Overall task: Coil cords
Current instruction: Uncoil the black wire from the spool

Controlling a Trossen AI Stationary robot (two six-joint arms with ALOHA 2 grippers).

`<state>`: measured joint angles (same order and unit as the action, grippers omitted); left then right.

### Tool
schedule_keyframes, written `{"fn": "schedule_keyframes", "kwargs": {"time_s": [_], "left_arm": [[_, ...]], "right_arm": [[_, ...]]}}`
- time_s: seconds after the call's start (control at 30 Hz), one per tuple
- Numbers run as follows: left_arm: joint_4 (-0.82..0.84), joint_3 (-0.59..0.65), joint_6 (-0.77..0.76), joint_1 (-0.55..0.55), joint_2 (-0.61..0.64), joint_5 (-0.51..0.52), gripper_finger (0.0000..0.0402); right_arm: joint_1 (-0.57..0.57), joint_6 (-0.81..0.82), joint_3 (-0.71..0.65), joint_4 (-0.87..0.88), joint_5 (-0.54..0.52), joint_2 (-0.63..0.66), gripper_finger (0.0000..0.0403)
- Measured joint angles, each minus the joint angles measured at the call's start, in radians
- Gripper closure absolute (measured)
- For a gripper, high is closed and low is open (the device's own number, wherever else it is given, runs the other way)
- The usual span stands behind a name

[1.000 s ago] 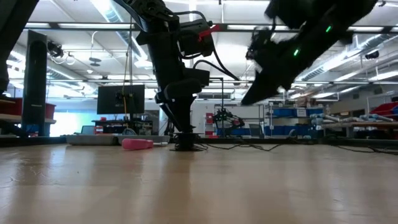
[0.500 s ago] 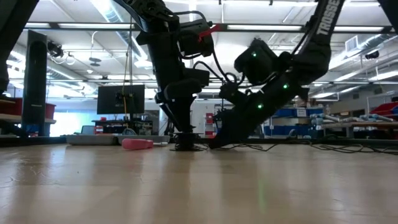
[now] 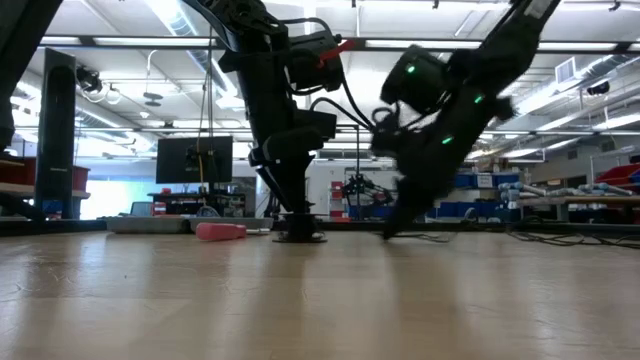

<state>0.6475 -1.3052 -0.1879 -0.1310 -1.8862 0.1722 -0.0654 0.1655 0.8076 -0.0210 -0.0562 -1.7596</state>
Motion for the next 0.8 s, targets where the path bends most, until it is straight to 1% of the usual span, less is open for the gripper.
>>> {"fn": "schedule_keyframes", "kwargs": {"time_s": [0.13,0.33,0.4,0.47,0.57,0.63,0.7,0.8], "left_arm": [[0.001,0.000,0.000,0.000,0.000,0.000,0.0145],[0.000,0.000,0.000,0.000,0.000,0.000,0.0145],[-0.001,0.000,0.000,0.000,0.000,0.000,0.0145],[-0.007,0.000,0.000,0.000,0.000,0.000,0.0145],[-0.014,0.000,0.000,0.000,0.000,0.000,0.0145],[-0.016,0.000,0.000,0.000,0.000,0.000,0.0145],[-0.016,0.000,0.000,0.000,0.000,0.000,0.0145],[-0.016,0.000,0.000,0.000,0.000,0.000,0.0145]], "right_arm": [[0.059,0.081,-0.006,0.349,0.035,0.140,0.0400],[0.188,0.321,-0.005,0.846,0.036,0.363,0.0401],[0.233,0.412,-0.005,0.969,0.004,0.432,0.0401],[0.267,0.499,-0.005,1.036,-0.061,0.488,0.0401],[0.291,0.557,-0.005,1.017,-0.167,0.555,0.0396],[0.289,0.556,-0.005,0.936,-0.256,0.582,0.0387],[0.280,0.488,-0.005,0.806,-0.342,0.595,0.0374],[0.258,0.279,-0.004,0.561,-0.412,0.583,0.0348]]}}
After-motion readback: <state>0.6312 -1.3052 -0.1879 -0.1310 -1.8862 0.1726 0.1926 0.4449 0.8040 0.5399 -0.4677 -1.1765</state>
